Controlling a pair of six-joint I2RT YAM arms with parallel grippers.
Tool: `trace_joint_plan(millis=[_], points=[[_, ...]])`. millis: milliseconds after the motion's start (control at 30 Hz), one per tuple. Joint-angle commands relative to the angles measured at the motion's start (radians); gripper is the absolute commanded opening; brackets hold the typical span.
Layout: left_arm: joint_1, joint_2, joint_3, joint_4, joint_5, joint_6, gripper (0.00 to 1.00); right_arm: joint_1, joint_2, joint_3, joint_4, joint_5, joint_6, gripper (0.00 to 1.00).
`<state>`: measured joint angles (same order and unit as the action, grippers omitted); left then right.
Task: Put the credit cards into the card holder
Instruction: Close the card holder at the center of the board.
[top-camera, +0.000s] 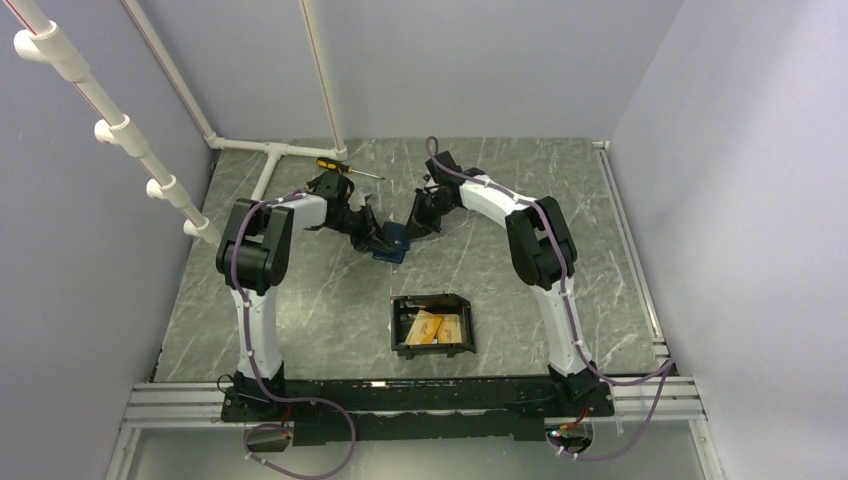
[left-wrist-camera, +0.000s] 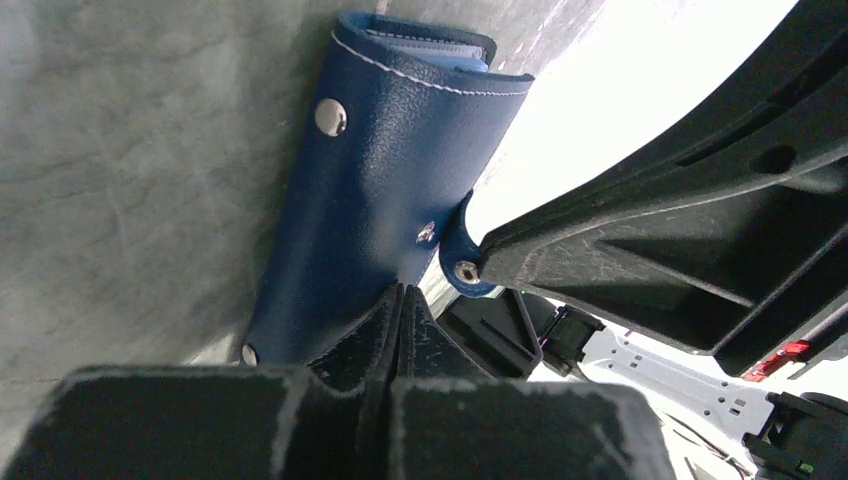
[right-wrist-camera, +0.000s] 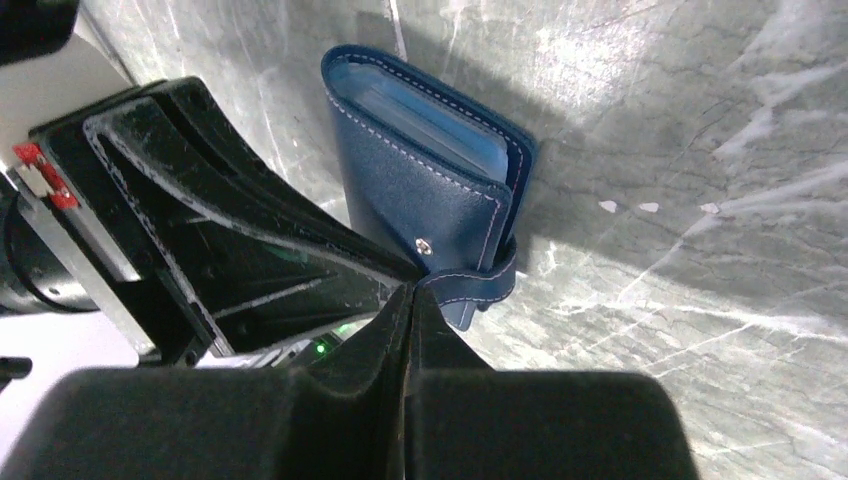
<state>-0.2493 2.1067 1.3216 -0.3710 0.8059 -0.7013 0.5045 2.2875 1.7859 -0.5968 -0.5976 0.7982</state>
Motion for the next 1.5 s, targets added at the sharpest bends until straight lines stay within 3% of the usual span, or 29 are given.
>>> trace_joint_plan(millis=[0, 500, 733, 900, 1067, 1133, 1467], points=[[-0.03, 0.008, -0.035, -0.009, -0.089, 0.005, 0.0, 0.006, 0.005, 0.049, 0.007, 0.047, 0.039, 0.0], [-0.031, -0.005, -0.058, -0.001, -0.1, 0.004, 0.0, 0.022, 0.064, 0.144, -0.093, 0.104, -0.005, 0.0], [-0.008, -0.002, -0.028, -0.032, 0.005, -0.006, 0.0, 0.026, 0.075, 0.18, -0.144, 0.154, -0.038, 0.0], [0.03, -0.044, -0.011, -0.017, 0.06, 0.006, 0.05, 0.034, 0.115, 0.225, -0.188, 0.141, -0.064, 0.0], [0.034, -0.058, 0.066, -0.142, -0.007, 0.109, 0.06, 0.038, 0.116, 0.205, -0.184, 0.158, -0.07, 0.0], [0.036, -0.054, 0.081, -0.171, -0.043, 0.131, 0.01, 0.038, 0.118, 0.202, -0.188, 0.172, -0.073, 0.0], [0.029, 0.036, 0.095, -0.219, -0.12, 0.144, 0.0, 0.071, 0.134, 0.21, -0.209, 0.24, -0.076, 0.0]])
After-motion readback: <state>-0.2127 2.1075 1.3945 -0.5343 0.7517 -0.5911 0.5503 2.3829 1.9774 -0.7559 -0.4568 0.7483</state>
